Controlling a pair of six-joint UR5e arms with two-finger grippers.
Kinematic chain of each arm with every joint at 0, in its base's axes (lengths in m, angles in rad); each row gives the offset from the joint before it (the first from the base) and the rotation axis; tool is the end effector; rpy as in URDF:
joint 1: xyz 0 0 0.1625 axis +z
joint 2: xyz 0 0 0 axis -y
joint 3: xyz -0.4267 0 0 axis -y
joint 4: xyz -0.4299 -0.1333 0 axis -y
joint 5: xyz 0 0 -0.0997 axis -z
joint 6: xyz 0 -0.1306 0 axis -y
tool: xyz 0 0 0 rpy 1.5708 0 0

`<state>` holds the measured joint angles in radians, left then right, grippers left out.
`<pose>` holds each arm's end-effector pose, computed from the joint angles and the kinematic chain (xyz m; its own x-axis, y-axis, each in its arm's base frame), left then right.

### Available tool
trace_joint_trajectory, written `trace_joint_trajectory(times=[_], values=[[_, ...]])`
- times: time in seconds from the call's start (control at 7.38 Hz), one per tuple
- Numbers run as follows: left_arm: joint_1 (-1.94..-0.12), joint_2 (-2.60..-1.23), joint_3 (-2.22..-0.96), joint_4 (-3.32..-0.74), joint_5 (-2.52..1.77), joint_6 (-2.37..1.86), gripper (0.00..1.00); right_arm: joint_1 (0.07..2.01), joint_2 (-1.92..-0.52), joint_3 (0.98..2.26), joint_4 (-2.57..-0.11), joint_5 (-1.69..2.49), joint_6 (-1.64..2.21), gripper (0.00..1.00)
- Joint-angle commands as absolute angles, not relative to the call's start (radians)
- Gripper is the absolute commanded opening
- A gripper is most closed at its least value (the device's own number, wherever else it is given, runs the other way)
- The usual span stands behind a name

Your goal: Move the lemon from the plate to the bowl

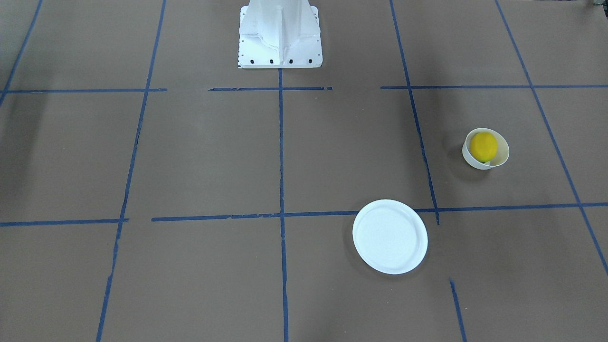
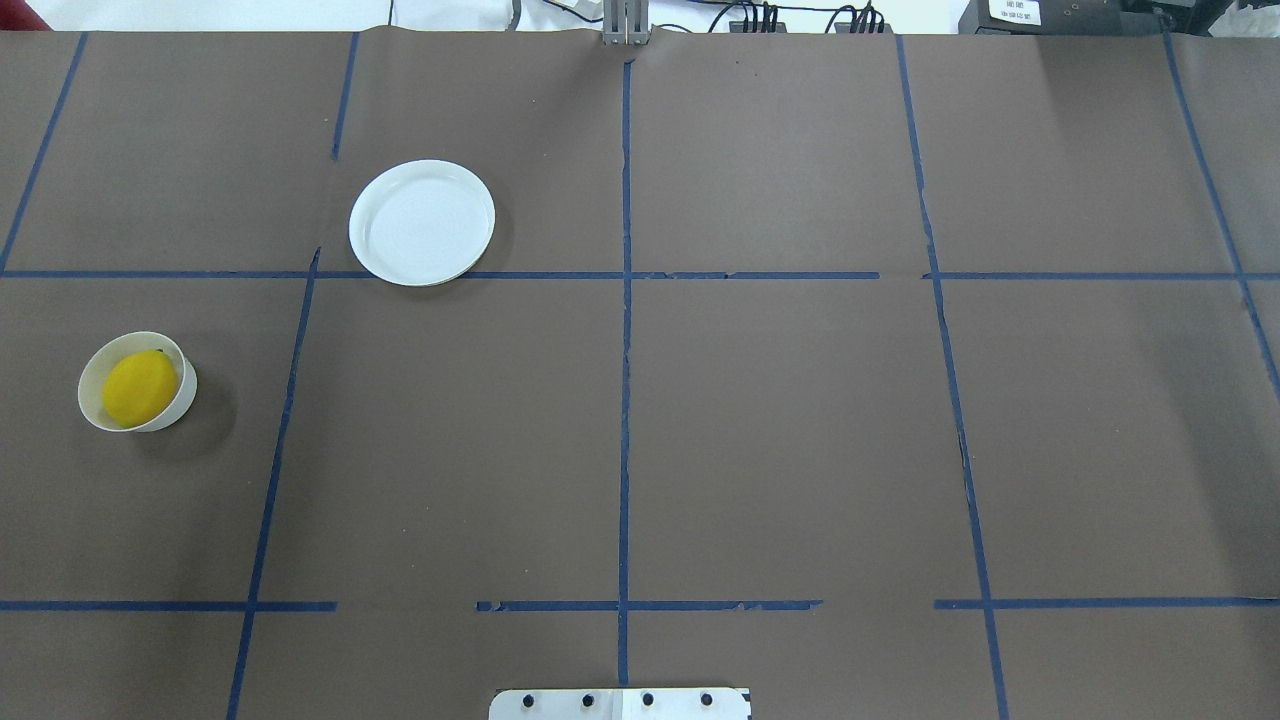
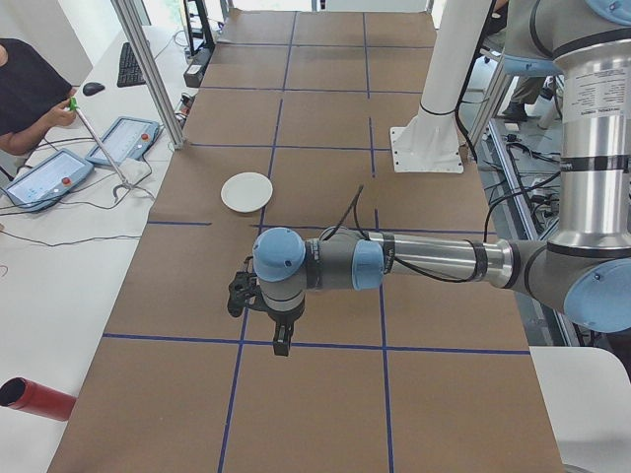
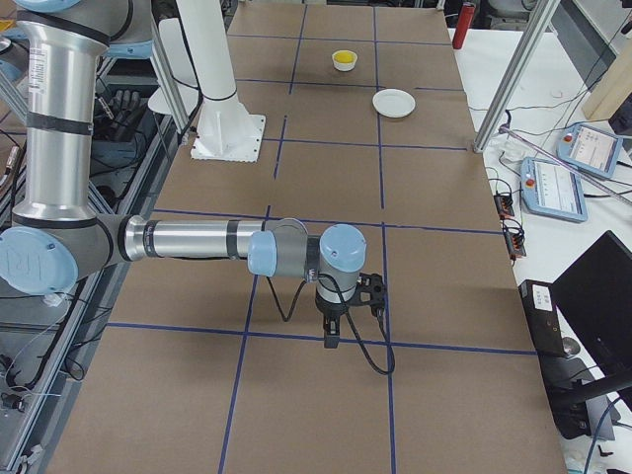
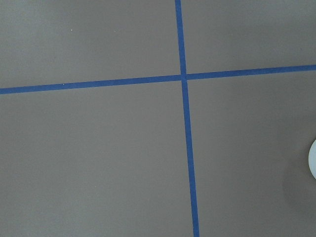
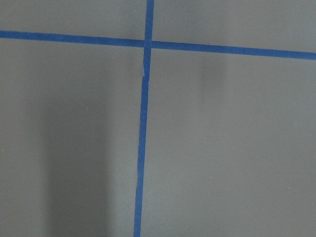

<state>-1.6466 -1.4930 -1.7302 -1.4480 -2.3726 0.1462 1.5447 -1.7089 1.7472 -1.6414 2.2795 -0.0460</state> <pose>-0.0765 -0.4868 0.6477 0.6948 0.0638 -0.7163 -0.0258 0.9976 0.0639 0.0361 -0.4684 0.6710 0.7575 -0.0447 0.6513 0.0610 0.9981 -0.0023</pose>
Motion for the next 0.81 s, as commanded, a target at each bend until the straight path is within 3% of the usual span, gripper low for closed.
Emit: trace_joint_trajectory(times=[0.0, 0.68], values=[[-1.646, -1.493, -1.729, -1.440, -2.372, 0.149, 1.00, 1.545, -1.709, 1.747, -1.641, 2.279, -0.046, 1.00], [-1.647, -1.499, -1.747, -1.378, -2.372, 0.178, 1.00, 1.545, -1.709, 1.747, -1.641, 2.279, -0.046, 1.00]])
